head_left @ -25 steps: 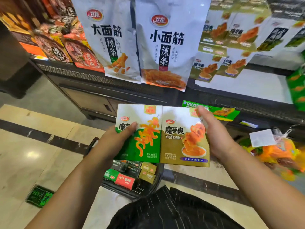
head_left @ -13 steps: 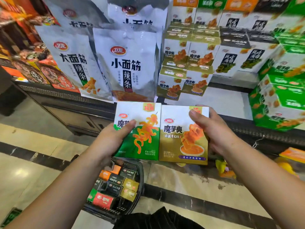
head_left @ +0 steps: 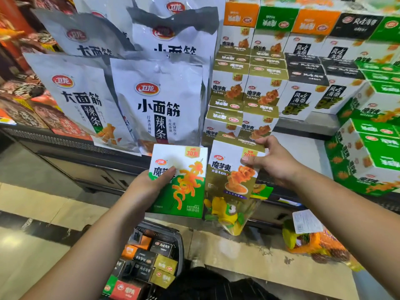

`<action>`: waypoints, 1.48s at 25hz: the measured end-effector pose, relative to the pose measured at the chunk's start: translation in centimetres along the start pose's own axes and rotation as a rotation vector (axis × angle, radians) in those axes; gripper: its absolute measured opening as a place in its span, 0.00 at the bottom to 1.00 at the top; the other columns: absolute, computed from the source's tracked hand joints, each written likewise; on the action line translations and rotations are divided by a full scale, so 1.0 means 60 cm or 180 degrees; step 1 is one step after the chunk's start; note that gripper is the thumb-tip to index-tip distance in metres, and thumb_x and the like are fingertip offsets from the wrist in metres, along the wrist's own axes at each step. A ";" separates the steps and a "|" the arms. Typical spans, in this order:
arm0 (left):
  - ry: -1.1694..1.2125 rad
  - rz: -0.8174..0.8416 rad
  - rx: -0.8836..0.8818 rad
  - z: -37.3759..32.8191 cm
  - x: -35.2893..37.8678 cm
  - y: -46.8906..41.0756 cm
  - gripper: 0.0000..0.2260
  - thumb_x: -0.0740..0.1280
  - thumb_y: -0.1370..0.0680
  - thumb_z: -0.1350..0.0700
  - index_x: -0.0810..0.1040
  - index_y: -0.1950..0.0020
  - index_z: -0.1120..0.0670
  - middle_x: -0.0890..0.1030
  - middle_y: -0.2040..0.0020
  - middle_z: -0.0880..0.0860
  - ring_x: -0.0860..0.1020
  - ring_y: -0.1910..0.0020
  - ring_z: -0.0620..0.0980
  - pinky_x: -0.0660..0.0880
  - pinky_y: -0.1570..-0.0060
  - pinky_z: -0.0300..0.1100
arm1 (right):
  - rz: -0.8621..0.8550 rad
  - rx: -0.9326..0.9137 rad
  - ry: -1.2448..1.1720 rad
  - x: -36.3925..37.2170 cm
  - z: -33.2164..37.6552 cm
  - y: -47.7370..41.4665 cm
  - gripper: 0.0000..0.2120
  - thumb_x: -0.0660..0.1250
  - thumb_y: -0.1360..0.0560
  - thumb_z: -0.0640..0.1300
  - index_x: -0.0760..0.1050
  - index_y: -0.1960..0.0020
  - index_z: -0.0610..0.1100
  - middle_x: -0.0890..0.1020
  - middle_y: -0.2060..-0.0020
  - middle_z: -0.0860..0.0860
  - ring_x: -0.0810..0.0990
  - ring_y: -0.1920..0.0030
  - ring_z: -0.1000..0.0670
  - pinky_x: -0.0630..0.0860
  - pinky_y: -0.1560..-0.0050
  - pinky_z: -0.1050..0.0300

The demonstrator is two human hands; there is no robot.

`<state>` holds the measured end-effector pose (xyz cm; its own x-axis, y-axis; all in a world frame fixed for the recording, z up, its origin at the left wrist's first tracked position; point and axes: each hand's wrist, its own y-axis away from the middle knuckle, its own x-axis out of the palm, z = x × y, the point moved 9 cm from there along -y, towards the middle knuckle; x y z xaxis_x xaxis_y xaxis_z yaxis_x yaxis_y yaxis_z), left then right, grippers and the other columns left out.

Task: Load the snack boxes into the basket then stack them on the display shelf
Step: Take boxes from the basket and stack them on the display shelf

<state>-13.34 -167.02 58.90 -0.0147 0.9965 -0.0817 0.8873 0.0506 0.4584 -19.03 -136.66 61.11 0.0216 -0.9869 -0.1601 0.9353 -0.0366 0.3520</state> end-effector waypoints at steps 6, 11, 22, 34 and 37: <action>0.0049 0.0169 -0.0216 0.005 0.003 -0.078 0.28 0.72 0.34 0.40 0.78 0.42 0.56 0.86 0.54 0.55 0.85 0.55 0.55 0.81 0.50 0.53 | -0.0576 -0.0419 0.1027 -0.008 0.024 -0.078 0.31 0.81 0.36 0.38 0.68 0.40 0.47 0.74 0.42 0.50 0.78 0.46 0.46 0.76 0.46 0.54; 0.0001 0.0227 -0.0316 0.018 0.027 -0.104 0.27 0.72 0.34 0.41 0.77 0.42 0.56 0.86 0.55 0.53 0.86 0.57 0.53 0.81 0.56 0.48 | -0.0726 -0.0625 0.1247 0.012 0.024 -0.119 0.32 0.80 0.35 0.41 0.67 0.37 0.46 0.74 0.42 0.49 0.75 0.43 0.48 0.73 0.43 0.56; 0.0119 -0.0086 -0.0363 0.019 0.031 -0.113 0.22 0.72 0.29 0.43 0.77 0.43 0.56 0.86 0.54 0.54 0.85 0.56 0.53 0.80 0.61 0.44 | -0.0804 -0.1012 0.1459 0.067 0.031 -0.175 0.26 0.75 0.30 0.39 0.69 0.35 0.42 0.62 0.34 0.52 0.65 0.35 0.52 0.64 0.40 0.65; -0.0339 -0.0108 -0.0395 0.029 0.048 -0.121 0.31 0.72 0.40 0.34 0.77 0.44 0.52 0.86 0.53 0.50 0.85 0.56 0.50 0.82 0.50 0.54 | -0.0762 -0.1525 0.1872 0.062 0.025 -0.162 0.27 0.74 0.27 0.41 0.70 0.32 0.37 0.64 0.32 0.44 0.70 0.36 0.48 0.66 0.39 0.66; -0.0447 0.0009 -0.0384 0.026 0.059 -0.123 0.32 0.71 0.40 0.33 0.76 0.42 0.50 0.84 0.50 0.49 0.84 0.53 0.50 0.81 0.51 0.52 | -0.0548 -0.1184 0.1596 0.053 0.024 -0.156 0.24 0.70 0.24 0.39 0.70 0.30 0.43 0.65 0.30 0.49 0.67 0.36 0.55 0.60 0.43 0.81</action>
<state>-19.21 -163.95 53.84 0.0598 0.9781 -0.1993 0.8255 0.0638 0.5608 -28.20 -139.70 58.63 -0.0614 -0.7752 -0.6287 0.9981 -0.0420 -0.0457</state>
